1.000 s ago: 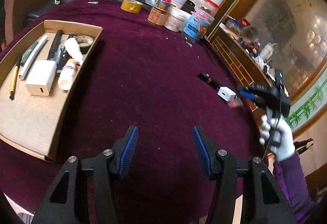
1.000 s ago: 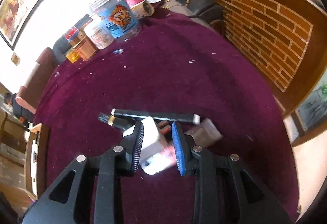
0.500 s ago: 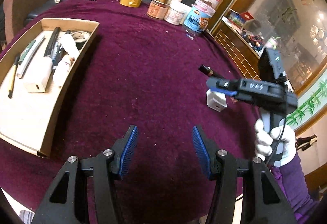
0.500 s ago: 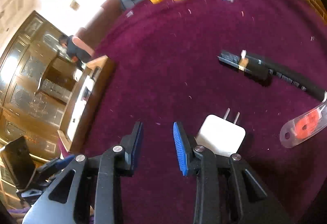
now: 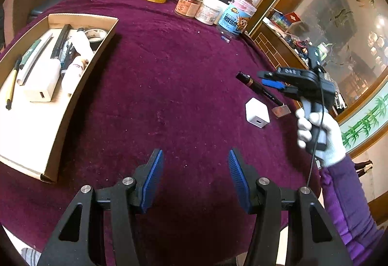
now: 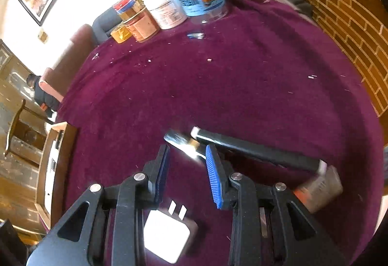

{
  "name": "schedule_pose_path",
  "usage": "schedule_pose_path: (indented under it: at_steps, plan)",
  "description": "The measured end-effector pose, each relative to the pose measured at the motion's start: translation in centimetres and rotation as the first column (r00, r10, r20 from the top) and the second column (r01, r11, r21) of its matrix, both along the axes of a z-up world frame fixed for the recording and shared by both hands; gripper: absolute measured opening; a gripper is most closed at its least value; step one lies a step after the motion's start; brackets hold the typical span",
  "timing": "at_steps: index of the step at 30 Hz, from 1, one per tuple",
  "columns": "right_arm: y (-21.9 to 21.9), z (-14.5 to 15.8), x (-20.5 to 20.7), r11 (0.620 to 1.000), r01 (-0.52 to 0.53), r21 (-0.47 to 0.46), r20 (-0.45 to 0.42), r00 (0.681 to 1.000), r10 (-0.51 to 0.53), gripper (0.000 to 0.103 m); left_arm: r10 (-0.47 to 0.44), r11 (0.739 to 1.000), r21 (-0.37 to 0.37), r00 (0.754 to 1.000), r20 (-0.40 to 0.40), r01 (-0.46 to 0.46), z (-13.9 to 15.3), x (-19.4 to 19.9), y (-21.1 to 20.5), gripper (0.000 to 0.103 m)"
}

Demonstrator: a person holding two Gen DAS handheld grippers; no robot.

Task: Organize rigid objects
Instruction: 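Move the right gripper to the white charger and grasp it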

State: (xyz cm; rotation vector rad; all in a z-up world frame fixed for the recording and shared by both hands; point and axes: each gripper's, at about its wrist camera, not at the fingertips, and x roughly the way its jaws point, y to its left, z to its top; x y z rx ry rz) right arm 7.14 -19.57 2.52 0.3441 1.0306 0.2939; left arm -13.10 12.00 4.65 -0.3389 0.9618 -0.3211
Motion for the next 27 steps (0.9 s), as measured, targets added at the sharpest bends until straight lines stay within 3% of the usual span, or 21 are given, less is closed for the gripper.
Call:
schedule_pose_path:
  at_steps: [3,10,12,14,20,25,27]
  plan:
    - [1.3,-1.2,1.1,1.0,-0.001,-0.025,-0.038,0.999,0.0,0.029,0.004,1.0,0.004,1.0,-0.006,-0.004,-0.1,0.0,0.1,0.049]
    - [2.8,-2.2,-0.7,0.994,-0.084,0.069,-0.132,0.987,0.093,0.032,0.004,1.0,0.001,1.0,-0.025,-0.004,-0.7,0.4,0.1,0.049]
    - [1.5,-0.8,-2.5,0.991,-0.057,0.119,-0.069,0.995,0.066,0.032,-0.002,1.0,-0.003,1.0,-0.031,0.001,-0.8,0.6,0.0,0.049]
    - [0.3,0.7,-4.3,0.995,-0.045,0.09,-0.017,0.999,0.046,0.032,-0.007,1.0,-0.003,0.999,-0.034,0.007,-1.0,0.7,0.0,0.049]
    - [-1.6,0.5,-9.1,0.999,-0.011,0.043,-0.045,0.999,0.013,0.032,-0.001,1.0,-0.028,0.999,-0.053,0.0,-1.8,1.3,0.1,0.049]
    - [1.9,-1.4,-8.7,0.997,-0.075,0.026,-0.052,0.996,0.076,0.033,-0.025,0.999,-0.049,0.997,-0.07,0.021,-2.3,1.1,-0.8,0.049]
    - [4.5,-1.7,-8.7,0.989,-0.146,0.026,-0.038,0.988,0.147,0.034,-0.024,0.999,-0.04,0.998,-0.063,0.021,-2.0,0.8,-0.8,0.049]
